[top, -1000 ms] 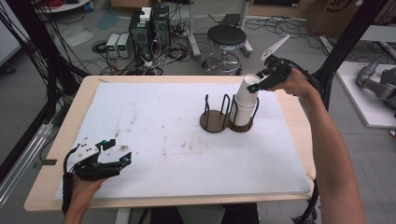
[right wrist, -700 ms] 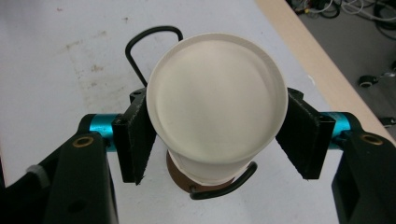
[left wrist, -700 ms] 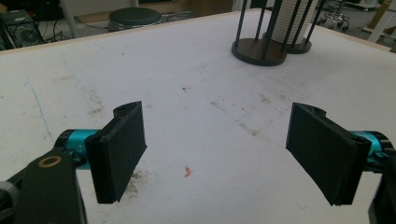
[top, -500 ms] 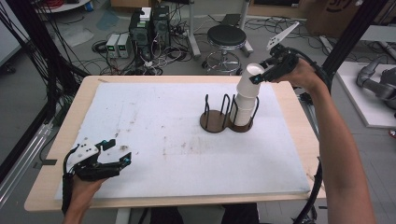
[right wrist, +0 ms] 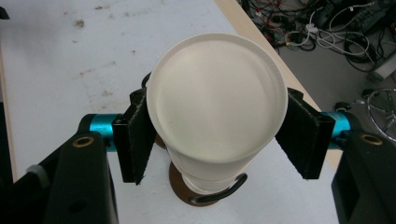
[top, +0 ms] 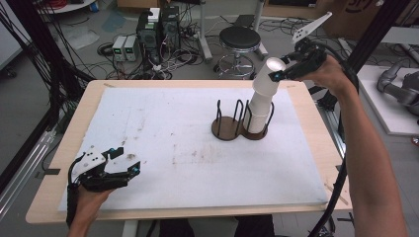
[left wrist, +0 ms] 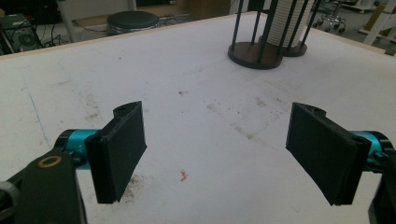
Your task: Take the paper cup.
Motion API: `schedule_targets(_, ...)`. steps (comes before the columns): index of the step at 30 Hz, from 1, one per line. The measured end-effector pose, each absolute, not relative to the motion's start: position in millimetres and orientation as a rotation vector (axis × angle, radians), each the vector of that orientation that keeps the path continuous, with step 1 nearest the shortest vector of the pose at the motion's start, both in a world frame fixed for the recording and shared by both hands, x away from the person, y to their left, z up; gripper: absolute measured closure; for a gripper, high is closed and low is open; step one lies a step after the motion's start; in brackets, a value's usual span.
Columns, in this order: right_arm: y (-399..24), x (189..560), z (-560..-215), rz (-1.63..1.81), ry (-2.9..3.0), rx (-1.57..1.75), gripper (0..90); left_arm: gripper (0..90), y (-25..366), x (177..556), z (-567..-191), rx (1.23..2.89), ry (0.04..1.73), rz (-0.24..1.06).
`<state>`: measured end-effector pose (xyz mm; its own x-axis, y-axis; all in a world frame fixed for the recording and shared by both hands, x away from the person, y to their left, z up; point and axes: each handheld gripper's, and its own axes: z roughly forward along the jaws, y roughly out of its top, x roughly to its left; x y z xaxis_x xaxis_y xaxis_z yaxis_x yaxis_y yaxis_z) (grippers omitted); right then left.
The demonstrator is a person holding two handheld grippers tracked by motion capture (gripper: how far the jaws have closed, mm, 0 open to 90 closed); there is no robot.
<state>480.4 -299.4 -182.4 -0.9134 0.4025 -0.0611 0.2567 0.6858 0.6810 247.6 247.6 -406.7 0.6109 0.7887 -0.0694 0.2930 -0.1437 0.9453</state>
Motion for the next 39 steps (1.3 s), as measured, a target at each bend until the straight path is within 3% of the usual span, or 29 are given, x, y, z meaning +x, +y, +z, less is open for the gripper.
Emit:
schedule_targets(17, -304.1, 452.7, -168.1, 1.096, 2.664, 0.466, 34.3, 19.6, 245.6, 248.2, -406.6, 1.711, 0.885, 0.543)
schedule_targets(39, -318.7, 381.6, -192.2, 1.172, 2.649, 0.405, 34.2, 19.6, 240.5, 242.2, -399.6, 1.703, 0.855, 0.548)
